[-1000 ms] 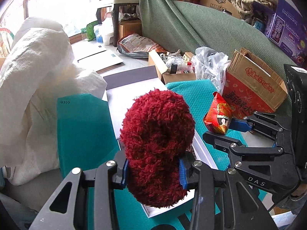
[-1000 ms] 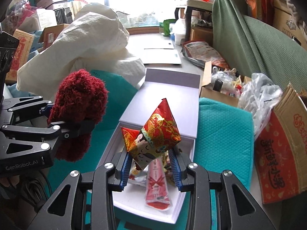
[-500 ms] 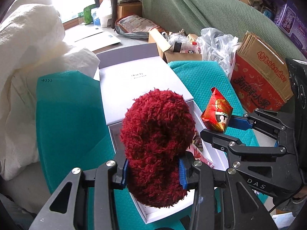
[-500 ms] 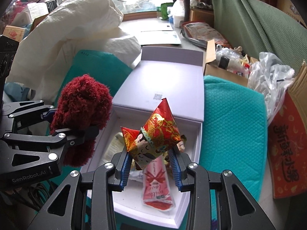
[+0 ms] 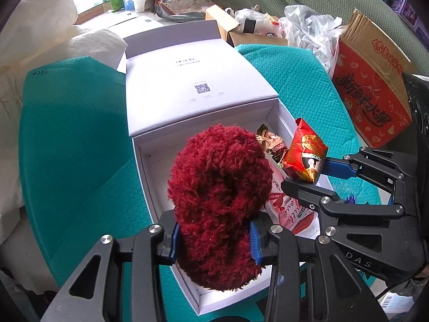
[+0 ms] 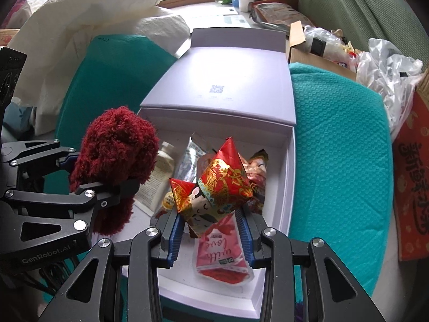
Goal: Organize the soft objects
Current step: 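Carry the scrunchie and snack packet with both tools over the white box, then lower into the box and open the left tool on the scrunchie while the right tool releases the packet, then move both open tools away from the box toward the lavender pouch and white cable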
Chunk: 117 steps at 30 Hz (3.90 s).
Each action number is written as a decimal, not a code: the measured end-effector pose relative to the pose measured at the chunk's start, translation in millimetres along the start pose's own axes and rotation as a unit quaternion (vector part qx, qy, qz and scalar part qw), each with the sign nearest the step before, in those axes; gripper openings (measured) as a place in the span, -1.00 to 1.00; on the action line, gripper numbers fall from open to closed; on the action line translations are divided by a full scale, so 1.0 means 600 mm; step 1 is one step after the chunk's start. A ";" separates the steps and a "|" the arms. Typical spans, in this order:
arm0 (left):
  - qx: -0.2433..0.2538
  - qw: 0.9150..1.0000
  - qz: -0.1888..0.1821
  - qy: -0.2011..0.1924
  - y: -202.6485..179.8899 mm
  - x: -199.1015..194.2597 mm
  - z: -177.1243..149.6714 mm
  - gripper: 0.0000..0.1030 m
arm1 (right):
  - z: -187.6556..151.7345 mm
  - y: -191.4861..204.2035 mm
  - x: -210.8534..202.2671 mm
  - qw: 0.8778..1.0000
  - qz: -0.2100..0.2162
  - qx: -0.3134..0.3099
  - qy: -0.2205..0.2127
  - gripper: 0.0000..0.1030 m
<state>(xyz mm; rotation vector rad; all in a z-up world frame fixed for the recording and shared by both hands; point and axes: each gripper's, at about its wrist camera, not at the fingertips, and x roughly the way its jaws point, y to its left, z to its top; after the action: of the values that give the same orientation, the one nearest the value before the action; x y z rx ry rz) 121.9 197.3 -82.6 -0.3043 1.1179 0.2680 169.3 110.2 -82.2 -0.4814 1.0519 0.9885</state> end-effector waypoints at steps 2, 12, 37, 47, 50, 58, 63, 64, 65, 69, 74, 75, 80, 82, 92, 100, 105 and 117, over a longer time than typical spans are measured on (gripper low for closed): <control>0.001 1.000 0.000 0.008 -0.002 0.009 -0.006 -0.24 | -0.008 -0.001 0.008 1.000 0.000 0.002 0.006 -0.29; 0.012 0.999 -0.003 0.051 -0.012 0.051 -0.042 -0.24 | -0.046 0.000 0.052 0.999 0.001 0.009 0.042 -0.30; 0.000 0.993 0.006 0.114 -0.023 0.110 -0.068 -0.24 | -0.082 0.035 0.091 0.997 -0.022 0.005 0.070 -0.22; -0.003 0.991 0.019 0.132 -0.034 0.125 -0.057 -0.24 | -0.113 0.014 0.094 0.996 -0.016 0.029 0.079 -0.18; -0.010 0.990 0.017 0.138 -0.032 0.129 -0.053 -0.24 | -0.105 0.005 0.091 0.996 -0.018 0.034 0.083 -0.07; -0.011 0.990 0.028 0.136 -0.022 0.128 -0.058 -0.11 | -0.091 -0.026 0.073 0.995 -0.026 0.048 0.086 0.03; -0.015 0.991 0.047 0.126 -0.021 0.121 -0.049 0.02 | -0.083 -0.036 0.059 0.995 -0.035 0.046 0.084 0.05; -0.017 0.991 0.049 0.124 -0.020 0.119 -0.047 0.02 | -0.080 -0.036 0.057 0.995 -0.036 0.045 0.083 0.07; -0.018 0.991 0.052 0.122 -0.020 0.117 -0.044 0.02 | -0.078 -0.037 0.054 0.995 -0.038 0.046 0.082 0.07; -0.016 0.991 0.066 0.112 -0.019 0.107 -0.033 0.03 | -0.067 -0.047 0.035 0.995 -0.040 0.049 0.071 0.07; -0.019 0.993 0.072 0.094 -0.024 0.089 -0.017 0.03 | -0.050 -0.057 0.012 0.996 -0.042 0.047 0.059 0.07; -0.019 0.993 0.072 0.090 -0.024 0.084 -0.016 0.03 | -0.047 -0.059 0.007 0.996 -0.043 0.046 0.056 0.07; -0.018 0.995 0.078 0.060 -0.028 0.053 0.009 0.03 | -0.034 -0.047 -0.027 0.997 -0.046 0.045 0.039 0.07; -0.016 0.996 0.079 0.047 -0.029 0.036 0.017 0.03 | -0.023 -0.038 -0.038 0.997 -0.047 0.045 0.030 0.07; -0.020 0.997 0.076 -0.024 -0.025 -0.060 0.024 0.03 | 0.003 -0.025 -0.109 0.998 -0.054 0.039 -0.023 0.07; -0.016 0.993 0.077 -0.085 -0.047 -0.151 0.041 0.03 | 0.012 -0.015 -0.166 0.996 -0.050 0.043 -0.064 0.07; -0.015 0.992 0.068 -0.102 -0.060 -0.197 0.041 0.03 | 0.013 -0.007 -0.208 0.994 -0.049 0.043 -0.085 0.13; 0.009 0.991 0.051 -0.122 -0.099 -0.264 0.027 0.03 | -0.006 -0.001 -0.300 0.989 -0.063 0.045 -0.127 0.32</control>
<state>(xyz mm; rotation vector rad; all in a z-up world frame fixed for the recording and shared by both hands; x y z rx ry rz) 91.8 138.9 74.1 -0.1933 0.8935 0.3750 142.2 27.9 75.3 -0.3328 0.8237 0.8607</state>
